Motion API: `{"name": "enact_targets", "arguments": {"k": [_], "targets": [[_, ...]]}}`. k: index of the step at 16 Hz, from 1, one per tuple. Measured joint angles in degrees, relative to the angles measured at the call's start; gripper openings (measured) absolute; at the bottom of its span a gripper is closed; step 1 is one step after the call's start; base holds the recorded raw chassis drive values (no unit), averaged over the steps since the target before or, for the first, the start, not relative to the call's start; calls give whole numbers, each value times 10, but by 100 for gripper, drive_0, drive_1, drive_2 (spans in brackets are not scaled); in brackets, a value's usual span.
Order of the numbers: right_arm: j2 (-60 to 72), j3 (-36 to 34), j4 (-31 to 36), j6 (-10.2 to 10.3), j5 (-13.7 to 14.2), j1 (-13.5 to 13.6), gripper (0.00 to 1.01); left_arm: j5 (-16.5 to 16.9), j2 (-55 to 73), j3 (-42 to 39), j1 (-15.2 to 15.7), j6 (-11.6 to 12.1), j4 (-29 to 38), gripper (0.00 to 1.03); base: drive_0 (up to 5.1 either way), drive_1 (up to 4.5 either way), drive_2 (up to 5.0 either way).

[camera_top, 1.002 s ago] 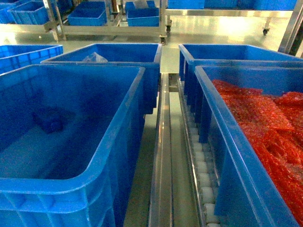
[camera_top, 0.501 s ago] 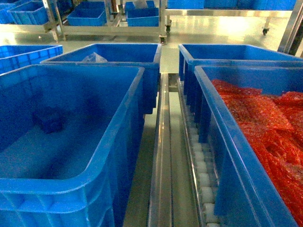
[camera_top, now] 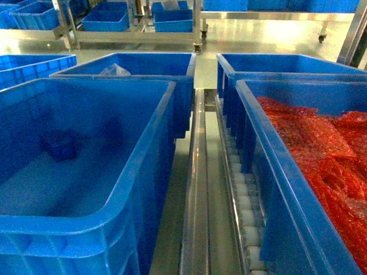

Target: Pick blue part to blue bin on bottom shelf

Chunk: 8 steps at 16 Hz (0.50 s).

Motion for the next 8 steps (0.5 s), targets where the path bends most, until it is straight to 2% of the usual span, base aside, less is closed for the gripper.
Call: {"name": "enact_targets", "arguments": {"k": [8], "targets": [[0,0,0,0,0,0,98,0,-140,0,0,0,-137,2,0,0,0]]}}
